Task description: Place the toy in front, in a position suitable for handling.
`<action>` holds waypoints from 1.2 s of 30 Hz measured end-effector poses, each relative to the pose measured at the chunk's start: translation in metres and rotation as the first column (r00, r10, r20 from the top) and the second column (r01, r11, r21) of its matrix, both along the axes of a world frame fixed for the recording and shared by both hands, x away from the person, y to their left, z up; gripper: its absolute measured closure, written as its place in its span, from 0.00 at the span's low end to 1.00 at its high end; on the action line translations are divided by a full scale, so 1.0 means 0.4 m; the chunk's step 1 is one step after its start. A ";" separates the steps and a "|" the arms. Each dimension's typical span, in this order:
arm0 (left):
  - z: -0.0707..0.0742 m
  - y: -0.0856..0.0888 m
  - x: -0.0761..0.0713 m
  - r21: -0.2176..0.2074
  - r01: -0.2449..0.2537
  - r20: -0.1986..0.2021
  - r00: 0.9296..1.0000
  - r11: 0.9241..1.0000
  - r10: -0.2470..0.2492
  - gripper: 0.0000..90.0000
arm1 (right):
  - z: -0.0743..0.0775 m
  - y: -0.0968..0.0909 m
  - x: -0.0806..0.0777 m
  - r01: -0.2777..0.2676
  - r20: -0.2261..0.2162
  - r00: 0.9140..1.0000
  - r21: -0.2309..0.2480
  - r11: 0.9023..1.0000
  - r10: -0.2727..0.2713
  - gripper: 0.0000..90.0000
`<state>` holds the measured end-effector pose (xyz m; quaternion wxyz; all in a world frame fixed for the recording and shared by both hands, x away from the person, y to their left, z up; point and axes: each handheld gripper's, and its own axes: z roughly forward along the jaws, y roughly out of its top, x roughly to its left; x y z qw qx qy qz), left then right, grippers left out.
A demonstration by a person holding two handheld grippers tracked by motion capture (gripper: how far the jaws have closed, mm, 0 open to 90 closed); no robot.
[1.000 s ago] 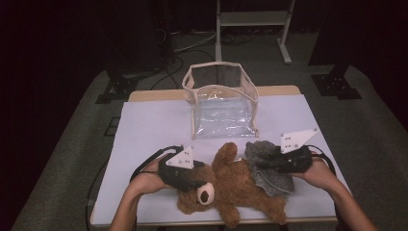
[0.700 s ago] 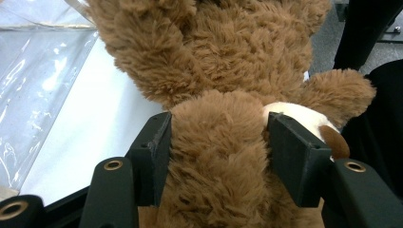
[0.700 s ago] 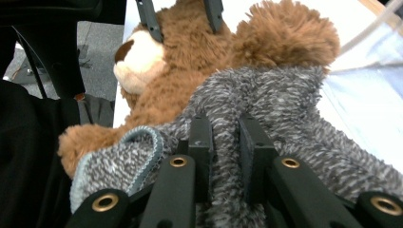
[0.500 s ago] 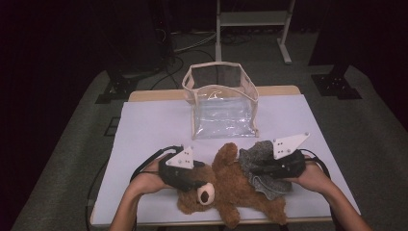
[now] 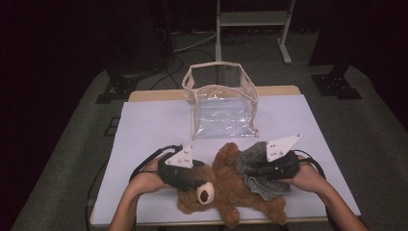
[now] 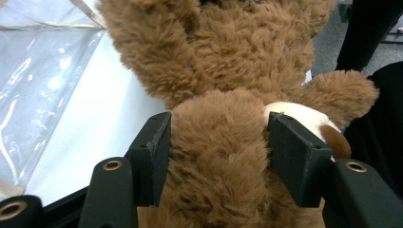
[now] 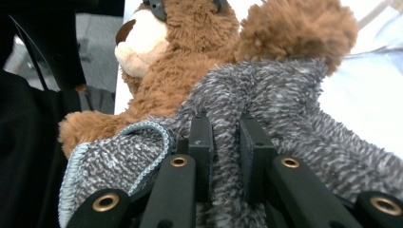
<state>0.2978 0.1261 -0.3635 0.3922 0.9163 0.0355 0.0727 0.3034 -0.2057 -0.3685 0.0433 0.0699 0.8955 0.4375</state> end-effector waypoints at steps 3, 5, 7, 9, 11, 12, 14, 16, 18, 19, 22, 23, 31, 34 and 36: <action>0.012 0.011 -0.005 0.010 0.003 0.014 1.000 1.000 -0.003 0.45 | -0.012 -0.013 0.002 0.007 -0.015 1.000 0.019 1.000 -0.007 0.86; 0.019 0.026 -0.008 0.001 0.005 0.010 1.000 1.000 -0.005 0.43 | -0.017 -0.018 0.004 0.015 -0.019 1.000 0.030 0.999 -0.014 0.86; 0.022 0.047 -0.012 -0.020 0.007 0.001 1.000 1.000 -0.007 0.43 | -0.022 -0.023 0.007 0.021 -0.019 1.000 0.039 0.999 -0.021 0.86; 0.018 0.070 -0.014 0.003 -0.012 0.005 1.000 1.000 0.012 0.43 | -0.026 -0.031 0.009 0.033 -0.022 0.999 0.043 0.999 -0.032 0.86; 0.009 0.091 -0.012 -0.015 -0.030 -0.021 0.999 0.999 0.030 0.42 | -0.030 -0.039 0.010 0.044 -0.031 0.999 0.047 0.998 -0.042 0.86; 0.003 0.097 -0.009 -0.020 -0.033 -0.030 0.999 0.999 0.032 0.42 | -0.031 -0.041 0.009 0.046 -0.035 0.998 0.047 0.998 -0.044 0.86; -0.011 0.095 -0.005 -0.037 -0.025 -0.054 0.998 0.999 0.023 0.43 | -0.033 -0.044 0.008 0.047 -0.034 0.998 0.051 0.998 -0.045 0.86; -0.025 0.080 0.000 -0.036 -0.018 -0.060 0.998 0.999 0.016 0.44 | -0.033 -0.047 0.007 0.050 -0.031 0.998 0.048 0.998 -0.048 0.86; -0.035 0.063 0.005 -0.038 -0.024 -0.062 0.998 0.999 0.021 0.44 | -0.031 -0.051 0.003 0.055 -0.029 0.998 0.043 0.998 -0.053 0.86; -0.037 0.058 0.008 -0.047 -0.022 -0.065 0.998 0.999 0.018 0.45 | -0.027 -0.054 0.001 0.053 -0.018 0.998 0.036 0.998 -0.053 0.86; -0.039 0.044 0.016 -0.044 -0.018 -0.078 0.997 0.999 0.015 0.46 | -0.001 -0.062 -0.010 0.058 0.024 0.998 0.026 0.998 -0.058 0.86; -0.038 0.037 0.018 -0.044 -0.018 -0.079 0.997 0.999 0.015 0.46 | 0.009 -0.061 -0.013 0.053 0.032 0.998 0.032 0.998 -0.054 0.86; -0.038 -0.046 0.028 -0.047 0.036 -0.071 0.997 0.998 -0.039 0.47 | 0.056 0.027 -0.030 -0.042 0.090 0.995 -0.001 0.999 0.042 0.86; -0.035 -0.075 0.030 -0.037 0.052 -0.060 0.997 0.998 -0.054 0.47 | 0.047 0.045 -0.022 -0.042 0.086 0.995 -0.038 0.998 0.045 0.86; -0.033 -0.084 0.032 -0.027 0.057 -0.053 0.997 0.998 -0.059 0.47 | 0.033 0.033 -0.015 -0.025 0.078 0.997 -0.065 0.998 0.030 0.86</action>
